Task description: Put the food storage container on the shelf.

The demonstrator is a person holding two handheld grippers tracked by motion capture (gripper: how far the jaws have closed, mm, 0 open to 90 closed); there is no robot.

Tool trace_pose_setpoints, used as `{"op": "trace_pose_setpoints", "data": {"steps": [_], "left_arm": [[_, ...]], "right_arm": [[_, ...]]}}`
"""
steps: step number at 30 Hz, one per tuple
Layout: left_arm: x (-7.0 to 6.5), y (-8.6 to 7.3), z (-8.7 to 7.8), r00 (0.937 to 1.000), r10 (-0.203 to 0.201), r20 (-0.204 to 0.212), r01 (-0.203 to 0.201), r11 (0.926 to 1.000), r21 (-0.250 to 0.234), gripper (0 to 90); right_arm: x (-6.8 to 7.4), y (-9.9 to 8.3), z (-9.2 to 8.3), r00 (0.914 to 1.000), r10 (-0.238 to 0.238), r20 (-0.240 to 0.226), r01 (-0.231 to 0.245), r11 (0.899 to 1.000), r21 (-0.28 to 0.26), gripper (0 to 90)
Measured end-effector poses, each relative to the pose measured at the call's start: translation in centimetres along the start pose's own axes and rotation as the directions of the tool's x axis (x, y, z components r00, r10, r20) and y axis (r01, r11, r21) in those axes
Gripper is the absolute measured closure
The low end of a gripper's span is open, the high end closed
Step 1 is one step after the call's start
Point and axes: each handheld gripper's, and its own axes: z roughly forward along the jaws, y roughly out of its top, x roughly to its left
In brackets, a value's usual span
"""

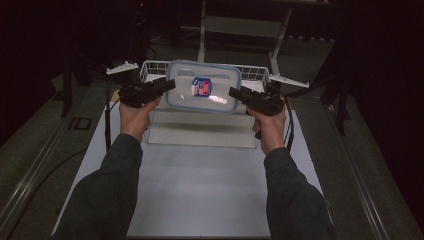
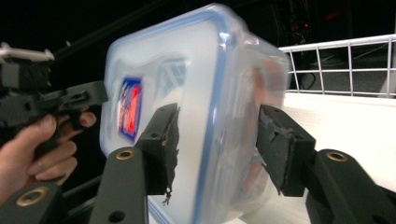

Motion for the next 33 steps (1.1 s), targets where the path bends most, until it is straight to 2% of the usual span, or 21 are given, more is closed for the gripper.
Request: {"op": "trace_pose_setpoints", "data": {"steps": [1, 2, 3, 4, 6, 9, 12, 14, 15, 16, 19, 21, 24, 27, 30, 31, 33], "left_arm": [[-0.2, -0.1, 0.4, 0.9995, 0.022, -0.021, -0.021, 0.9996, 0.021, 53.3], [-0.1, -0.1, 0.5, 0.9998, 0.012, -0.018, -0.012, 0.9998, 0.015, 49.8], [0.1, -0.2, 0.7, 0.9998, -0.021, 0.001, 0.021, 0.9998, 0.005, 50.2], [0.3, -0.2, 0.8, 0.9994, -0.033, 0.005, 0.033, 0.9994, 0.004, 50.9], [0.3, -0.2, 0.9, 0.9993, -0.036, -0.008, 0.036, 0.9994, 0.004, 51.2], [0.5, -0.3, 0.9, 0.9992, -0.039, -0.009, 0.039, 0.9992, 0.003, 52.1], [0.3, -0.3, 0.6, 0.9995, -0.027, -0.018, 0.027, 0.9996, -0.003, 53.1], [0.3, -0.4, 0.5, 0.9997, -0.019, -0.015, 0.019, 0.9998, -0.007, 53.6], [0.1, -0.7, -0.1, 1.0000, -0.010, 0.001, 0.010, 0.9996, -0.027, 53.6], [0.0, -0.9, -0.4, 0.9999, -0.006, 0.010, 0.006, 0.9993, -0.037, 55.7], [-0.8, -1.3, -1.1, 0.9987, 0.047, 0.017, -0.046, 0.9979, -0.046, 61.5], [-1.4, -1.8, -1.5, 0.9949, 0.101, 0.009, -0.100, 0.9937, -0.050, 67.9], [-1.9, -2.6, -1.8, 0.9893, 0.146, 0.004, -0.146, 0.9887, -0.036, 74.9], [-2.1, -3.6, -1.4, 0.9818, 0.189, 0.021, -0.189, 0.9820, 0.007, 84.5], [-2.3, -4.2, -0.3, 0.9724, 0.233, 0.003, -0.233, 0.9698, 0.072, 88.4], [-2.4, -4.3, 0.0, 0.9706, 0.241, -0.003, -0.240, 0.9670, 0.086, 88.3], [-2.3, -4.4, 0.5, 0.9730, 0.230, -0.015, -0.228, 0.9693, 0.092, 88.8]], "right_arm": [[0.1, 0.0, 0.1, 0.9998, -0.009, 0.016, 0.009, 1.000, 0.011, 44.2], [0.1, -0.1, 0.3, 0.9993, -0.012, 0.034, 0.012, 1.000, 0.017, 43.2], [0.0, -0.1, 0.3, 0.9989, -0.011, 0.047, 0.010, 1.000, 0.017, 44.4], [-0.1, -0.1, 0.4, 0.9983, -0.020, 0.055, 0.019, 1.000, 0.025, 47.0], [-0.2, 0.0, 0.7, 0.9961, -0.028, 0.084, 0.025, 0.999, 0.038, 43.9], [-0.4, 0.2, 0.7, 0.9955, -0.006, 0.094, 0.005, 1.000, 0.013, 45.9], [0.2, 0.5, 0.9, 0.9865, -0.070, 0.148, 0.067, 0.997, 0.029, 44.7], [0.5, 0.5, 0.7, 0.9838, -0.086, 0.157, 0.084, 0.996, 0.023, 45.0], [0.8, 0.5, 0.5, 0.9812, -0.109, 0.159, 0.108, 0.994, 0.015, 45.9], [1.8, 0.5, 0.0, 0.9733, -0.162, 0.162, 0.164, 0.986, 0.002, 49.7], [2.7, 0.2, -0.5, 0.9670, -0.225, 0.119, 0.225, 0.974, 0.016, 60.3], [3.2, -0.3, -0.5, 0.9550, -0.277, 0.107, 0.274, 0.961, 0.040, 69.8], [3.7, -1.1, -0.2, 0.9375, -0.333, 0.100, 0.325, 0.941, 0.088, 80.7], [3.6, -1.9, 0.5, 0.9262, -0.360, 0.111, 0.346, 0.929, 0.131, 86.3], [3.4, -2.5, 1.3, 0.9208, -0.371, 0.121, 0.350, 0.922, 0.164, 88.9], [3.4, -2.6, 1.6, 0.9162, -0.378, 0.133, 0.354, 0.919, 0.174, 89.1], [3.3, -2.7, 2.0, 0.9126, -0.383, 0.144, 0.354, 0.916, 0.189, 89.4]]}}
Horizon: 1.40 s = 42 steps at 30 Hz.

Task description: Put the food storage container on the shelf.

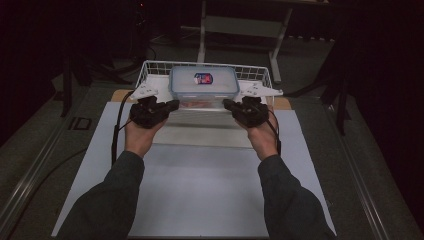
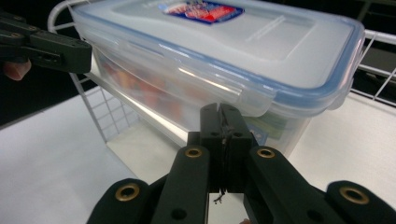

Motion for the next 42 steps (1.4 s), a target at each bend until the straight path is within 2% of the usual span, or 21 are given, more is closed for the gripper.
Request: {"op": "trace_pose_setpoints", "data": {"steps": [4, 5, 6, 8, 11, 14, 18, 20, 24, 27, 29, 33, 37, 42], "left_arm": [[0.5, 0.0, 0.7, 0.9978, -0.041, -0.051, 0.042, 0.9989, 0.019, 87.3], [0.5, 0.0, 0.7, 0.9978, -0.041, -0.051, 0.042, 0.9989, 0.019, 86.7], [0.9, -0.1, 0.9, 0.9956, -0.068, -0.065, 0.069, 0.9972, 0.028, 86.7], [1.0, -0.2, 0.9, 0.9949, -0.076, -0.066, 0.078, 0.9963, 0.034, 81.5], [0.8, -0.5, 0.6, 0.9971, -0.048, -0.059, 0.050, 0.9976, 0.047, 73.3], [0.6, -0.7, 0.0, 0.9992, -0.027, -0.028, 0.029, 0.9972, 0.069, 62.5], [0.2, -0.8, -1.2, 0.9990, 0.020, -0.039, -0.015, 0.9915, 0.129, 49.8], [0.0, -1.0, -1.9, 0.9980, 0.046, -0.044, -0.039, 0.9879, 0.150, 45.2], [-0.4, -1.9, -3.4, 0.9965, 0.070, -0.046, -0.061, 0.9833, 0.171, 39.6], [-0.5, -3.0, -4.7, 0.9951, 0.086, -0.048, -0.076, 0.9798, 0.185, 35.8], [-0.5, -4.1, -5.7, 0.9950, 0.086, -0.050, -0.075, 0.9800, 0.184, 34.1], [-0.3, -6.7, -7.5, 0.9942, 0.085, -0.067, -0.070, 0.9771, 0.201, 32.0], [-0.5, -9.2, -9.1, 0.9882, 0.112, -0.104, -0.088, 0.9733, 0.212, 30.2], [-0.3, -12.4, -10.6, 0.9898, 0.077, -0.120, -0.051, 0.9779, 0.203, 29.7]], "right_arm": [[-0.3, -0.1, 0.6, 0.9991, 0.016, 0.039, -0.016, 1.000, 0.017, 89.3], [-0.3, -0.1, 0.6, 0.9991, 0.016, 0.039, -0.016, 1.000, 0.017, 89.3], [-0.4, -0.1, 0.7, 0.9987, 0.019, 0.048, -0.020, 1.000, 0.022, 89.3], [-0.7, -0.3, 0.7, 0.9978, 0.035, 0.056, -0.036, 0.999, 0.031, 87.0], [-0.5, -0.6, 0.3, 0.9994, 0.013, 0.031, -0.014, 0.999, 0.039, 78.6], [-0.1, -1.0, -0.2, 0.9998, -0.017, -0.010, 0.017, 0.998, 0.062, 64.0], [0.3, -1.7, -1.2, 0.9990, -0.039, -0.020, 0.041, 0.995, 0.096, 47.6], [0.3, -2.1, -1.7, 0.9992, -0.032, -0.025, 0.035, 0.992, 0.122, 42.1], [0.3, -3.4, -2.6, 0.9989, -0.037, -0.029, 0.041, 0.987, 0.154, 35.3], [0.5, -4.6, -3.3, 0.9981, -0.061, -0.011, 0.062, 0.982, 0.177, 28.6], [0.6, -5.6, -4.0, 0.9976, -0.068, -0.012, 0.069, 0.980, 0.184, 25.5], [0.6, -7.6, -5.4, 0.9983, -0.058, -0.001, 0.057, 0.980, 0.191, 20.6], [0.5, -9.7, -7.2, 1.0000, -0.005, -0.002, 0.005, 0.986, 0.164, 18.4], [0.3, -12.2, -8.9, 0.9995, 0.026, 0.018, -0.029, 0.985, 0.170, 17.0]]}}
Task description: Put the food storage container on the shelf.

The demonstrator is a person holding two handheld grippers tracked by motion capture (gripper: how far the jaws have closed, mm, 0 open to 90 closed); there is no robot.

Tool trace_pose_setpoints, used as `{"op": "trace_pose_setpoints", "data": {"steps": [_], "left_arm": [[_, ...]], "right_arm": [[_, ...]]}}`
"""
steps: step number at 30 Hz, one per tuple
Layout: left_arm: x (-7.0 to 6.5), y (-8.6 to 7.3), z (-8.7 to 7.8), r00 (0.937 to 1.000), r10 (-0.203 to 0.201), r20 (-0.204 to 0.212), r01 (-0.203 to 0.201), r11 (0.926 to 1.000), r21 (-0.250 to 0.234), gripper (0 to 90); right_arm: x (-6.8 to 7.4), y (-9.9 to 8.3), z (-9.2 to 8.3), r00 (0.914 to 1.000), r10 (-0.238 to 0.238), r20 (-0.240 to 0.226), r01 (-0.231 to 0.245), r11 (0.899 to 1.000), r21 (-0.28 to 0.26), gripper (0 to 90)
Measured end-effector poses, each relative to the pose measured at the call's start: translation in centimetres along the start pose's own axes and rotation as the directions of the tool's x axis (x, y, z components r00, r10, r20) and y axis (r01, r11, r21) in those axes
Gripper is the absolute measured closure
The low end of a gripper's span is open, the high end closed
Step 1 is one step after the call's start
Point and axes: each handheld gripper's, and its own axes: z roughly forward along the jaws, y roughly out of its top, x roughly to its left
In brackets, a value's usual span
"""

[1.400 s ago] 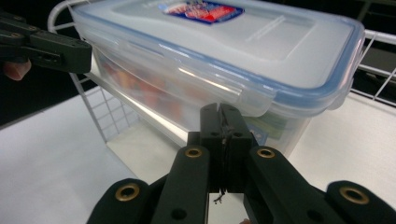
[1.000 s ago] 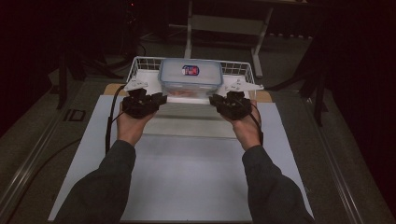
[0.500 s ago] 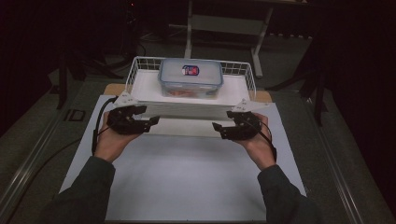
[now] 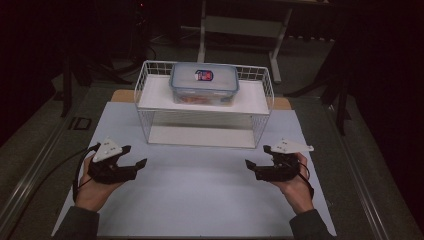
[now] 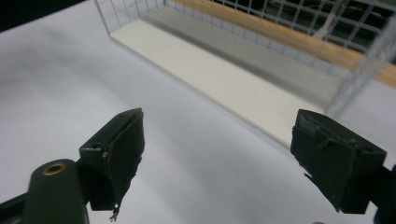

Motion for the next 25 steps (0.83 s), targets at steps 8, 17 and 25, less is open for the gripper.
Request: {"op": "trace_pose_setpoints", "data": {"steps": [8, 17, 25], "left_arm": [[0.2, -3.7, -1.1, 0.9973, -0.069, -0.024, 0.068, 0.9970, -0.037, 29.3], [0.5, -5.1, -1.6, 0.9943, -0.083, -0.067, 0.080, 0.9951, -0.058, 29.2], [0.9, -5.3, -1.4, 0.9921, -0.093, -0.084, 0.088, 0.9942, -0.061, 29.1]], "right_arm": [[0.0, -3.4, -1.6, 0.9995, 0.023, 0.022, -0.023, 1.000, -0.013, 16.2], [-0.2, -6.2, -2.3, 0.9966, 0.069, 0.045, -0.065, 0.994, -0.085, 15.5], [-0.4, -6.5, -2.2, 0.9945, 0.074, 0.074, -0.066, 0.992, -0.106, 15.5]]}}
